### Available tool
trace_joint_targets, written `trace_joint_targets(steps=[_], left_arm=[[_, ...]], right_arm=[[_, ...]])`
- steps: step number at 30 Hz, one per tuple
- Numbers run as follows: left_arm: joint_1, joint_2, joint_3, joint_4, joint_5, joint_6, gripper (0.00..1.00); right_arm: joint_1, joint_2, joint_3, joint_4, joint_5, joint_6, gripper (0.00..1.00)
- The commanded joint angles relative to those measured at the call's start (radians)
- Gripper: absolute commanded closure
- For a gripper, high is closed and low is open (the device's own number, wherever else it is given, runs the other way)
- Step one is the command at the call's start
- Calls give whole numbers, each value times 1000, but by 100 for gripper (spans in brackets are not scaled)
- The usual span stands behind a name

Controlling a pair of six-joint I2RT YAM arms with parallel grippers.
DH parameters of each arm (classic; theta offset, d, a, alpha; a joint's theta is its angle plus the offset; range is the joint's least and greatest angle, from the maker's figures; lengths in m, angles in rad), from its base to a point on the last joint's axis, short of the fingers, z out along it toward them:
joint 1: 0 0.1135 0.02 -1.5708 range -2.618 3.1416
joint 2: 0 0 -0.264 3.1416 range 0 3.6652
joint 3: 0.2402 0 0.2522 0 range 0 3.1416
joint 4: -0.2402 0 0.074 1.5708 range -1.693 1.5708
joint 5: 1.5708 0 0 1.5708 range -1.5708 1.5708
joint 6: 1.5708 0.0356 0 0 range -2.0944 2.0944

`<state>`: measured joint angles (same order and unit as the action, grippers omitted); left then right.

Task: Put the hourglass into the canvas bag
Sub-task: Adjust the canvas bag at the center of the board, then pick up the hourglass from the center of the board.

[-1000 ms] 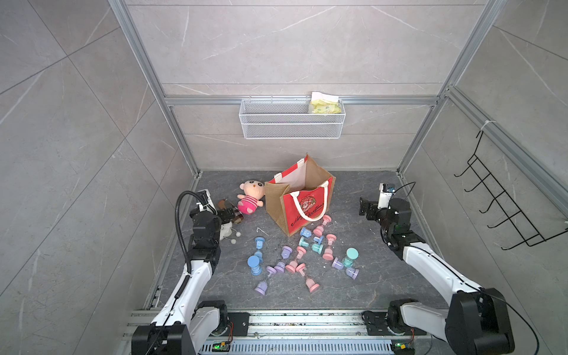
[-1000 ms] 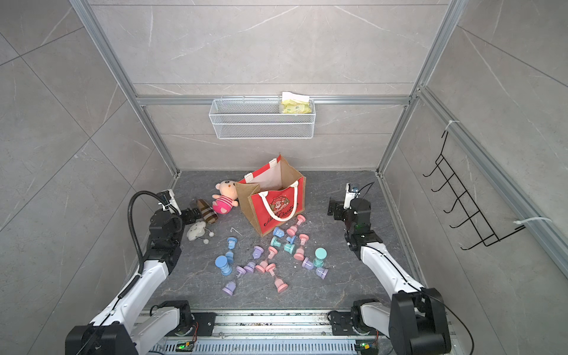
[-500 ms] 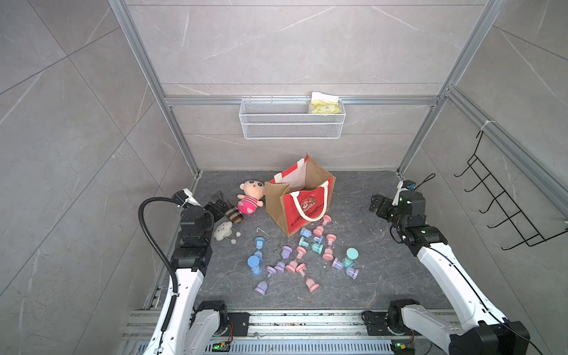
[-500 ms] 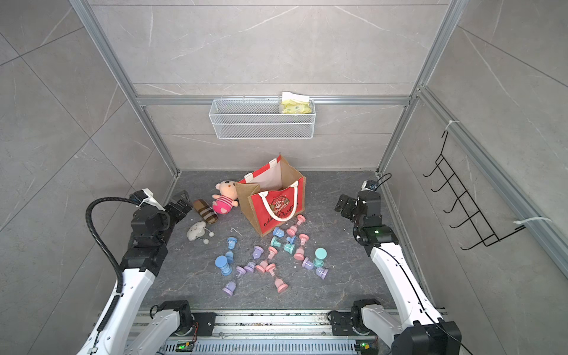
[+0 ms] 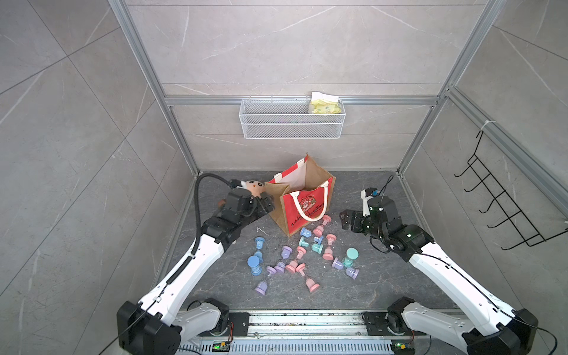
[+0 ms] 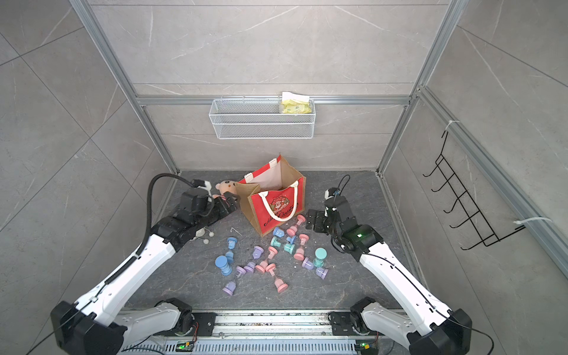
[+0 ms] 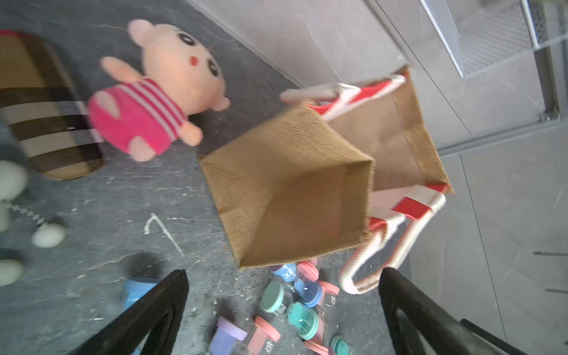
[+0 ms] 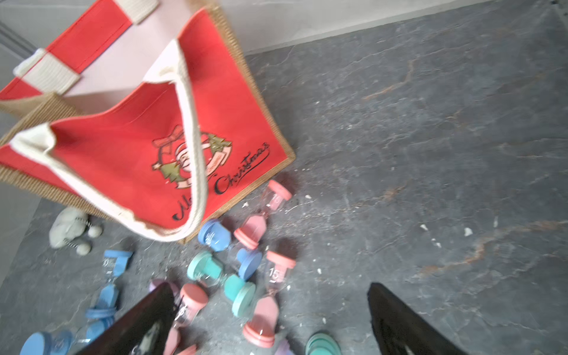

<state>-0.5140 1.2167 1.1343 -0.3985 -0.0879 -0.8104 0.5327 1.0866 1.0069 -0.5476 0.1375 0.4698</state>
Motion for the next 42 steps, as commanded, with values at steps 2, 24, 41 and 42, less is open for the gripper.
trace_joint_targets(steps=[2,24,41,42], left_arm=[[-100,133,151,-55,-128,61,0],[-129,596,599,-289,-359,204,57],[-89,549,555,-238,-317,462,98],[-85,540,544,-224,-286,488,99]], right_arm=[[77,40,38,-67,58,49,1],[115,110,106,-191,116,56,1],[116,87,156,-566,207,194,1],[118,78,148,-580,202,209,1]])
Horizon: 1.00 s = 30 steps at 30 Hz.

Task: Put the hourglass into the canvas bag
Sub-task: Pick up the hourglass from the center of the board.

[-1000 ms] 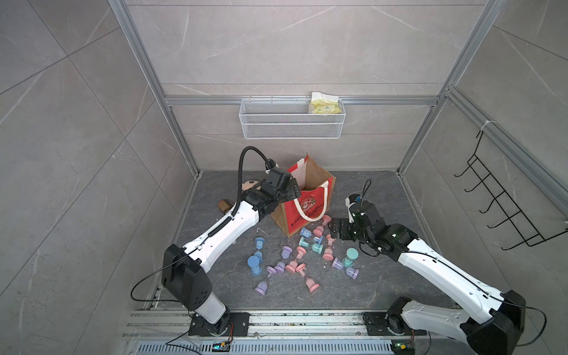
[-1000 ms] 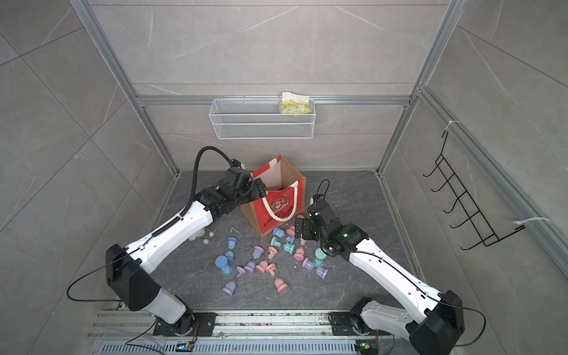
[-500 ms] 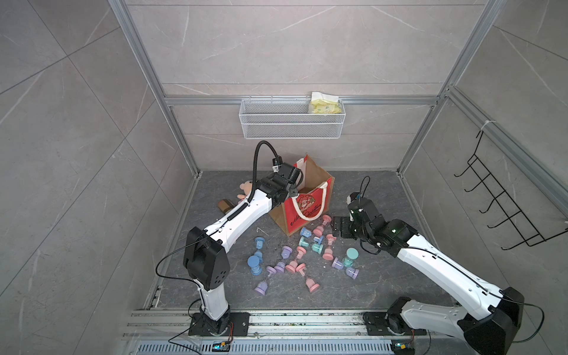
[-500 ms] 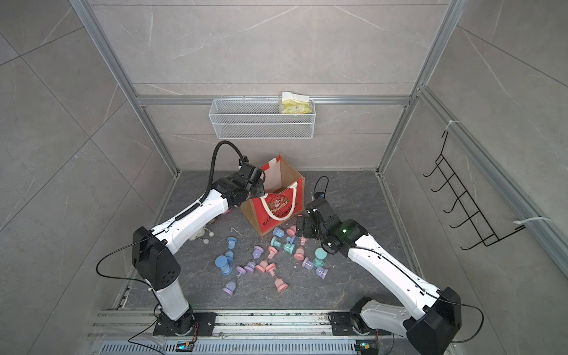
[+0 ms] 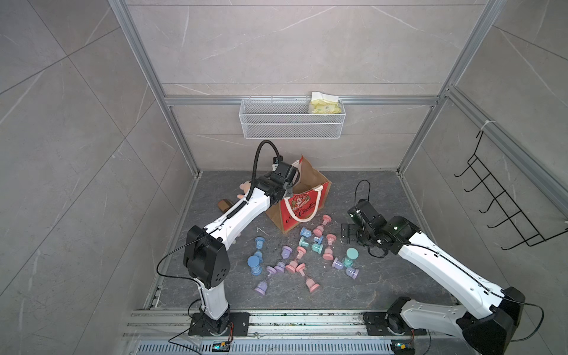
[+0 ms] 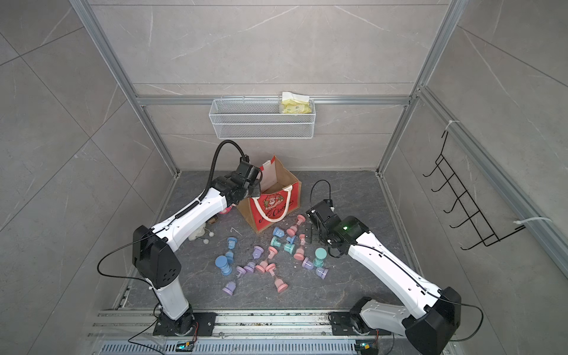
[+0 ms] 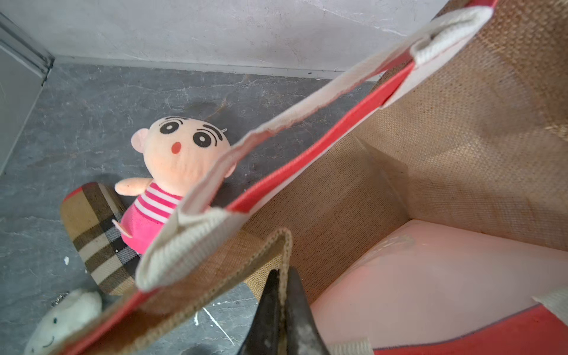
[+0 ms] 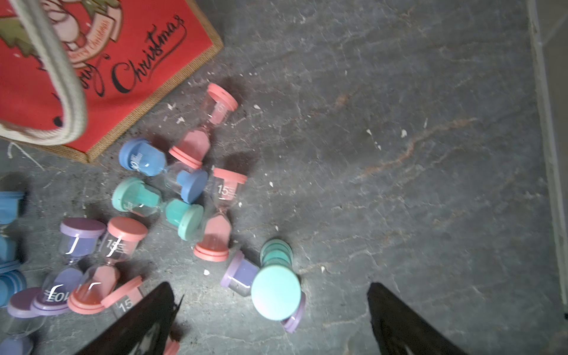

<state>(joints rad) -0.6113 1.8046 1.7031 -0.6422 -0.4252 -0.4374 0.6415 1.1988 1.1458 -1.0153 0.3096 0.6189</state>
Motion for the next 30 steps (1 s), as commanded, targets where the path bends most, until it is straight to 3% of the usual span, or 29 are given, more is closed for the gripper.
trace_joint_targets(steps=[1,10,17,30], left_arm=[[18,-51,-29,25,86,141,100],[56,-97,-36,-33,189,270,100],[73,-123,-40,-72,234,320,100],[73,-159,-116,-50,298,309,100]], right_arm=[[11,-43,-2,-123,23,73,1],[69,-46,-154,-44,-80,185,1],[83,57,-225,53,-63,226,2],[83,153,-255,174,-56,229,33]])
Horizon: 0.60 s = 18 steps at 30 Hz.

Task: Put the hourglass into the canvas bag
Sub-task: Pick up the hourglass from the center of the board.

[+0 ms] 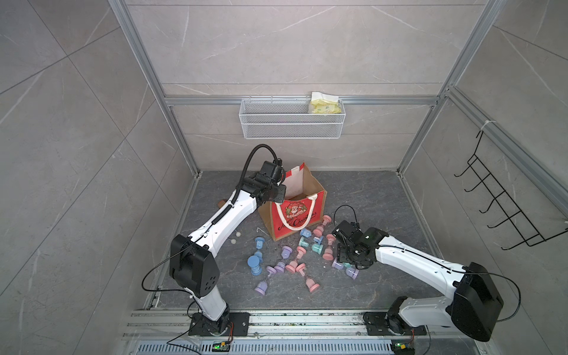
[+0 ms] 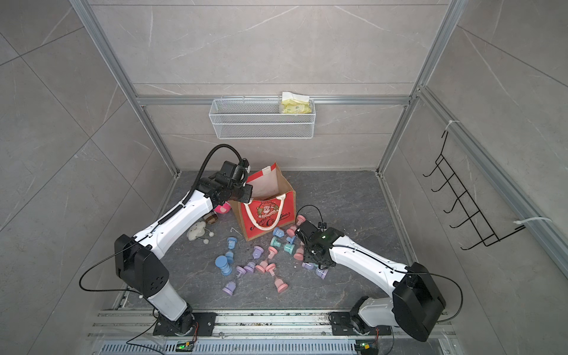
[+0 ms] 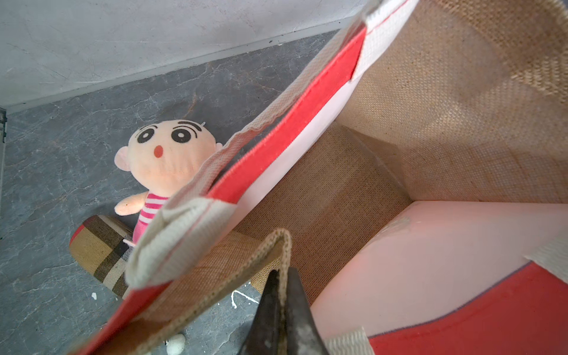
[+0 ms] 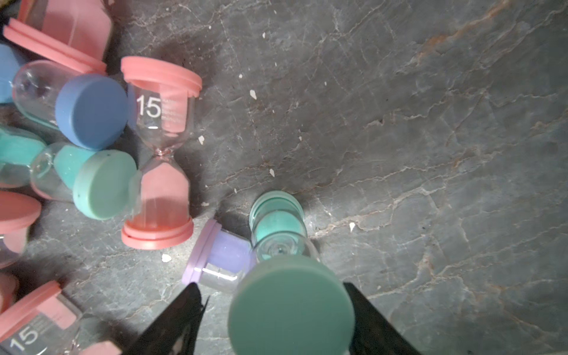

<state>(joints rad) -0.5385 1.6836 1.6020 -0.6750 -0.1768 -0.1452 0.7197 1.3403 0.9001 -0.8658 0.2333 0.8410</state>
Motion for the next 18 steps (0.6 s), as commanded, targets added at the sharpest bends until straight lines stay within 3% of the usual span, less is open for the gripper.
trace_joint_targets(steps=[1,8,18], left_arm=[[1,-42,-19,-16,53,16,100],[0,-58,-36,-3,67,15,100],[0,-53,-48,9,98,8,100]], right_arm=[[4,19,-5,23,25,6,34],[3,55,8,14,73,7,39],[3,65,19,1,96,9,53]])
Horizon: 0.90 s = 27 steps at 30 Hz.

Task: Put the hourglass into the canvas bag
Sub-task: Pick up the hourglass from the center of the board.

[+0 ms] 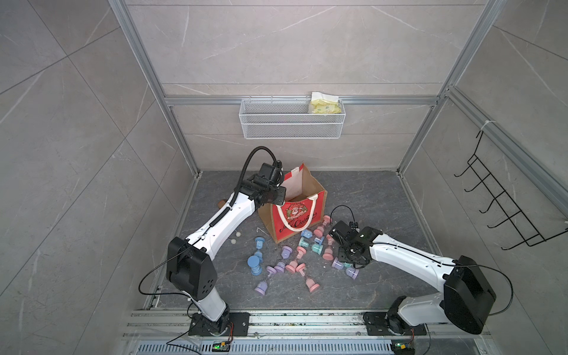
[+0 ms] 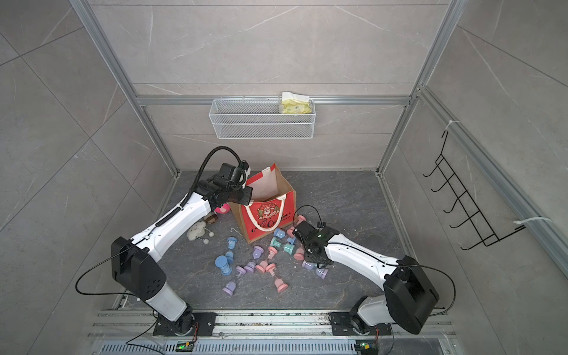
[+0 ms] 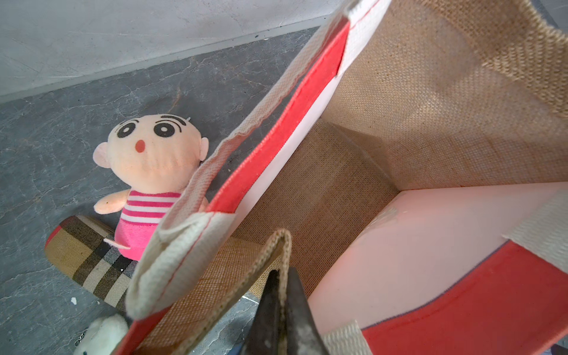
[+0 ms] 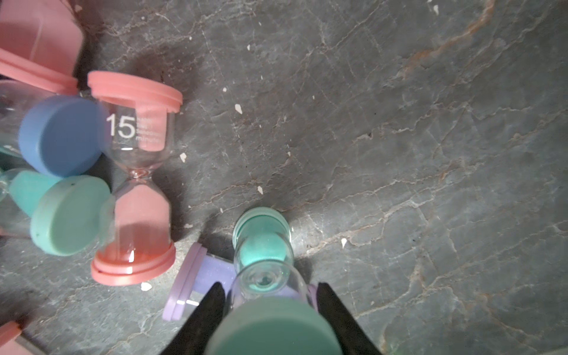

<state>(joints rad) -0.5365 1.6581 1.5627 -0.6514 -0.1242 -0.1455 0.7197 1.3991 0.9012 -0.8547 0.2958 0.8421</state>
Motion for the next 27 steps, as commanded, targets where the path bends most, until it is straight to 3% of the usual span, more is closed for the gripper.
trace_joint_targets(steps=[1,15,27], left_arm=[[-1,-27,-12,-12,46,7,100],[-1,-26,-15,0,87,-7,100],[-2,-24,-13,9,125,-28,100]], right_arm=[[4,4,18,-10,35,8,54],[3,-32,47,-47,62,-9,70],[3,-112,177,-173,127,-65,75]])
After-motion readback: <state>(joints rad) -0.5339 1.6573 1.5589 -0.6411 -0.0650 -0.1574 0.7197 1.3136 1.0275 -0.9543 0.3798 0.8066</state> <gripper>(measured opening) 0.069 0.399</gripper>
